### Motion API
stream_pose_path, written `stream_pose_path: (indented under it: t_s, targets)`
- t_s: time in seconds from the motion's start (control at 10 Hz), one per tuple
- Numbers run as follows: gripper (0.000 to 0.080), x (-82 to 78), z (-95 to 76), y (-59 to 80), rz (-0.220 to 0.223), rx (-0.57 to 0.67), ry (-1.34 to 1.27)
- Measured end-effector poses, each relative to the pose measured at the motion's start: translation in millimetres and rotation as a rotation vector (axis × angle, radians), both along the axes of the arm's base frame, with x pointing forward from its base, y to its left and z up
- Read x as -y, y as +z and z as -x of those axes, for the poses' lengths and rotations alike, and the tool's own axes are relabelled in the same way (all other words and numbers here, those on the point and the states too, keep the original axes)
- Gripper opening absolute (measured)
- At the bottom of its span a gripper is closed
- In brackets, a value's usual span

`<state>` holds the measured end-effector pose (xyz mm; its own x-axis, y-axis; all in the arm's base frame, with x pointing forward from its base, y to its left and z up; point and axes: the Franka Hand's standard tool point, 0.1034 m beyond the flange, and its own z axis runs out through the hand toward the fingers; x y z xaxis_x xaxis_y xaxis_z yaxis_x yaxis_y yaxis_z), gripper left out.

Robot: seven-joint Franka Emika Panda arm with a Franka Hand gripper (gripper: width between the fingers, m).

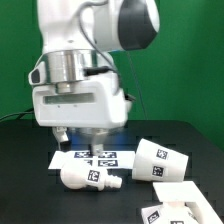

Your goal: Assemble lamp

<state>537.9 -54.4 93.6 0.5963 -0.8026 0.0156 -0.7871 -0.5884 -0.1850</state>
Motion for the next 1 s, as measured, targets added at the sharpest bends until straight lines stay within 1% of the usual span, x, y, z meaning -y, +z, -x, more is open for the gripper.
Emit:
stream_pose_path:
  t_s: [0.2,0.3,0.4,0.5,0.6,0.7,0.8,0.9,1.0]
  targets:
    - [0.0698,12.5,12.9,-1.8,-0.076,0.002,-0.268]
    - [0.0698,20.8,17.3,-2.9,-0.111,0.009,-0.389]
    - [0.0698,30.9,19.0,-3.1,-0.159,0.037,-0.541]
    - [0.0698,25.4,18.4,-3.5,-0.178,0.023,-0.613]
    - [0.0698,23.3,18.3,-3.6,-0.196,0.014,-0.685]
    - [0.0698,23.4,18.5,-3.8,-0.218,0.0,-0.786]
    - [0.0698,27.7,21.7,-5.1,-0.231,0.013,-0.798]
    - [0.0698,37.2,31.4,-9.5,-0.285,0.034,-0.849]
    - [0.0698,40.1,37.2,-12.9,-0.335,0.037,-0.883]
